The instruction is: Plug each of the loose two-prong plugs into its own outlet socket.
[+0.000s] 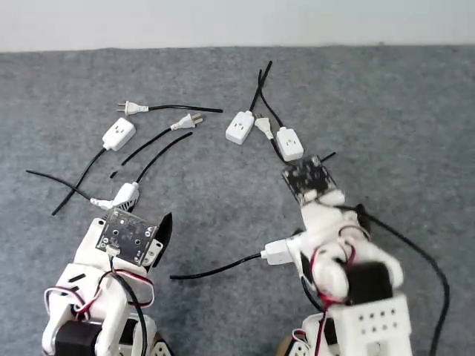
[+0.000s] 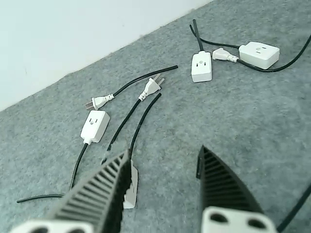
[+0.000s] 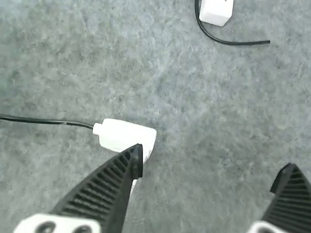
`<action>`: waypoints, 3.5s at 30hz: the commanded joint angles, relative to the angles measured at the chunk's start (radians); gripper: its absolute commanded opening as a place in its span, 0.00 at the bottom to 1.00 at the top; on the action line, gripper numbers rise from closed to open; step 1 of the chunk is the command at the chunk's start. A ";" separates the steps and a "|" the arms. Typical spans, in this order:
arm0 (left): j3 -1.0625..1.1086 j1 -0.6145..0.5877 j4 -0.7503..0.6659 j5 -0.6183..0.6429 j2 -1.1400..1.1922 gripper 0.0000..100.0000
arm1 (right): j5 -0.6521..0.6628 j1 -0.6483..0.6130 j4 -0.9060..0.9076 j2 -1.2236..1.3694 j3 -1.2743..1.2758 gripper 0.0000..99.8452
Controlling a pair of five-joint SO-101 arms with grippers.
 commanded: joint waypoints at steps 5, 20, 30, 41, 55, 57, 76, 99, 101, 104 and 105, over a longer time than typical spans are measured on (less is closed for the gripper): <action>0.016 -0.006 -0.028 0.017 0.000 0.23 | -0.012 0.022 -0.044 -0.274 0.103 0.41; 0.252 -0.178 -0.219 -0.015 0.000 0.23 | -0.005 0.024 -0.091 -0.547 0.322 0.41; 0.255 -0.172 -0.201 0.011 0.000 0.23 | -0.008 0.024 -0.110 -0.604 0.437 0.41; 0.242 -0.158 -0.152 0.003 -0.002 0.22 | -0.012 0.056 -0.206 -0.604 0.572 0.41; 0.278 -0.160 -0.071 -0.018 -0.157 0.22 | -0.011 0.073 -0.234 -0.604 0.666 0.41; 0.278 -0.160 -0.071 -0.018 -0.157 0.22 | -0.011 0.076 -0.257 -0.604 0.687 0.41; 0.358 -0.157 -0.135 -0.072 -0.157 0.22 | -0.005 0.077 -0.105 -0.601 0.733 0.41; 0.544 -0.150 -0.184 -0.075 -0.157 0.22 | -0.005 0.073 -0.091 -0.601 0.733 0.41; 0.556 -0.150 -0.193 -0.075 -0.157 0.22 | -0.005 0.073 -0.091 -0.601 0.733 0.41; 0.556 -0.150 -0.195 -0.075 -0.157 0.22 | -0.005 0.071 -0.091 -0.601 0.733 0.41; 0.556 -0.150 -0.195 -0.075 -0.157 0.22 | -0.005 0.071 -0.091 -0.601 0.733 0.41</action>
